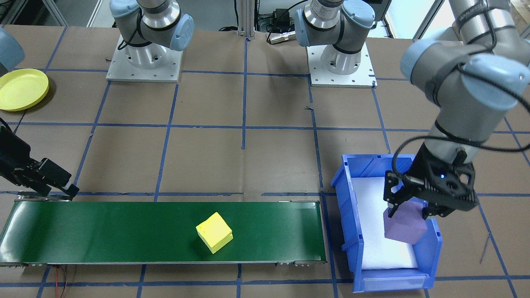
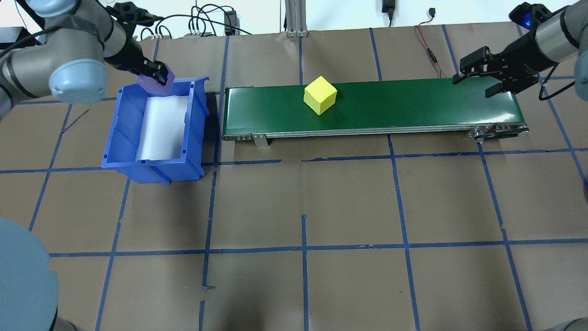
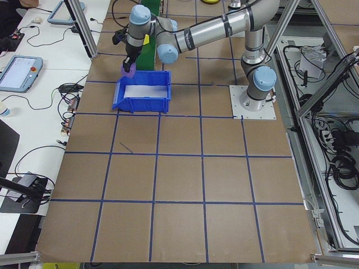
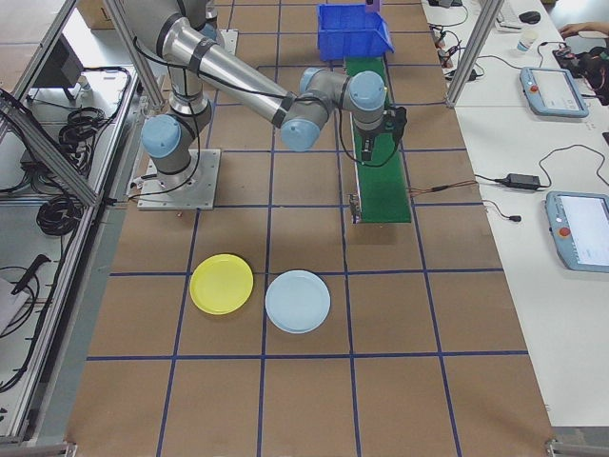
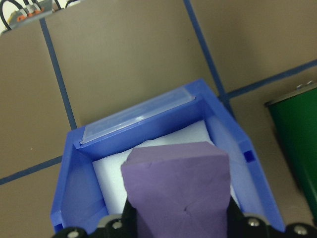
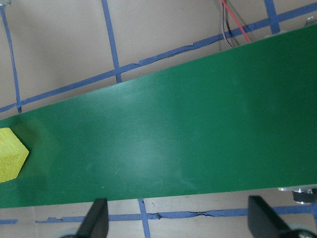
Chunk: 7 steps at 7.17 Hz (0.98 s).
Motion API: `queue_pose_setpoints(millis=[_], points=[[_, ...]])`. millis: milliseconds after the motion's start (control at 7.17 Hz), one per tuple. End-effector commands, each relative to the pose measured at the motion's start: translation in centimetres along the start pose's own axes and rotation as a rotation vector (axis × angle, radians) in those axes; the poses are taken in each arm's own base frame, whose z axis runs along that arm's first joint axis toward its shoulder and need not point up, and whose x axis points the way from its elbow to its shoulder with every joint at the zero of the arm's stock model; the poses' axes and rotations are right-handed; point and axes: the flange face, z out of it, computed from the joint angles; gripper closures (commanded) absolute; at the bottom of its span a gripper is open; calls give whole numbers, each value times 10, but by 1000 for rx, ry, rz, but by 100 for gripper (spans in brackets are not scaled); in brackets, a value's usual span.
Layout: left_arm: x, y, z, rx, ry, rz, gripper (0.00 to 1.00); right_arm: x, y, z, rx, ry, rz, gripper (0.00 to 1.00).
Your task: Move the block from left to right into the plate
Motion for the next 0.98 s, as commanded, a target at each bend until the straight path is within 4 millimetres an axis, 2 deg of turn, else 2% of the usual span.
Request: queue_pose_setpoints(millis=[0,139,279,558,697,837], points=[[68,-15,-22,41,28,46,61,3,-16,4,9,-10,1,0],[77,-19,5,21,50,43,61,-4,-19,10,15,-75,-9,0],[85,-26,28,48,50,53,61,-3,-23,14,13,-83,-20,0],[108,-29,74,17,87,63,61,7,-36,32,30,-82,-49,1],[119,-27,98,-11,119,71,61,8,-36,37,38,-99,-86,1],[127,-23,111,-34,133,79,52,6,-39,48,57,-168,-134,1]])
